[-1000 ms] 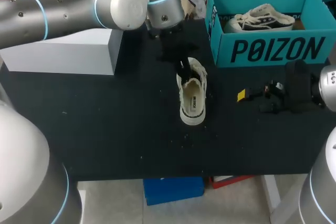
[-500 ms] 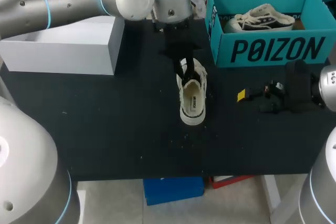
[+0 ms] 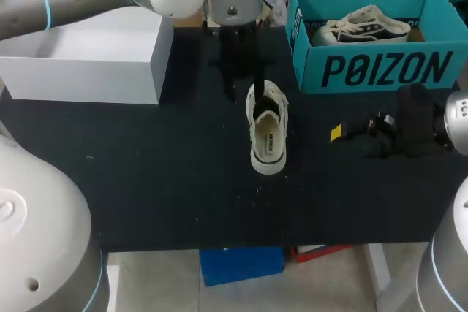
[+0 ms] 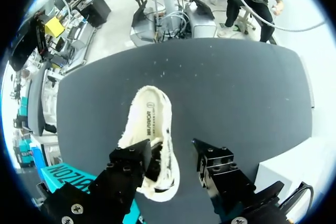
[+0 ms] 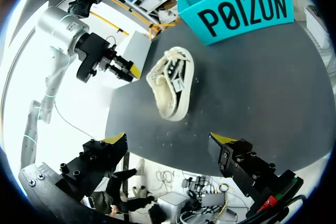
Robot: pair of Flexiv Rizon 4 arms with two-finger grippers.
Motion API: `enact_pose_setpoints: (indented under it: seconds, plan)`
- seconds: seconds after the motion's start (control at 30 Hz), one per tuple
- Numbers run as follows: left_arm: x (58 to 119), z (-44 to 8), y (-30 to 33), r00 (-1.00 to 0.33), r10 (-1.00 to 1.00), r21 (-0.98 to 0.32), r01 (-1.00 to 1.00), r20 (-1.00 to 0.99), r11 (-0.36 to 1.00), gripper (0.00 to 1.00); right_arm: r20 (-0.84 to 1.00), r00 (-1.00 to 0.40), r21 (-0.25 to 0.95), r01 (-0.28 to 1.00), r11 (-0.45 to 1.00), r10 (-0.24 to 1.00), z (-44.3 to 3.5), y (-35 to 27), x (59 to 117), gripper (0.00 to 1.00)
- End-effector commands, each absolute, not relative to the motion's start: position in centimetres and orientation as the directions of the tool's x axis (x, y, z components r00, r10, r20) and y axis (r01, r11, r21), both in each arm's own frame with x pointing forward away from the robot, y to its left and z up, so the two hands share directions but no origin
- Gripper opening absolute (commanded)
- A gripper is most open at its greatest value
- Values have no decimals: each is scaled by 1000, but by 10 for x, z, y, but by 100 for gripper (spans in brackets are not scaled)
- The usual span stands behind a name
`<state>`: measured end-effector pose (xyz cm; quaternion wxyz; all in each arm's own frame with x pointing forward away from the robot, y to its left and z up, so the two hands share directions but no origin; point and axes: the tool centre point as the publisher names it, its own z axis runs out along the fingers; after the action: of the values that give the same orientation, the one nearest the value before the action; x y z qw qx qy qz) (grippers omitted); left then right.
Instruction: Take the shoe out of the shoebox, open the shoe tongue, remove and reinsert the insole, then place the shoe into the shoebox
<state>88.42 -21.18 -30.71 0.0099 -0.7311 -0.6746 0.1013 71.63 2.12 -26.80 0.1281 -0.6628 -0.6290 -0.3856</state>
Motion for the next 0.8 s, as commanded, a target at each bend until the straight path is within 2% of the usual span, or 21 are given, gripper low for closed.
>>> enact_pose_setpoints:
  seconds: [0.03, 0.8]
  plan:
    - [889, -326, -222, 69, 987, -147, 985, -144, -90, 49, 671, -87, 314, 933, -176, 737, -268, 22, 717, 100]
    - [888, -386, -217, 64, 992, -83, 994, -107, -73, 42, 671, -87, 314, 933, -176, 737, -268, 22, 717, 100]
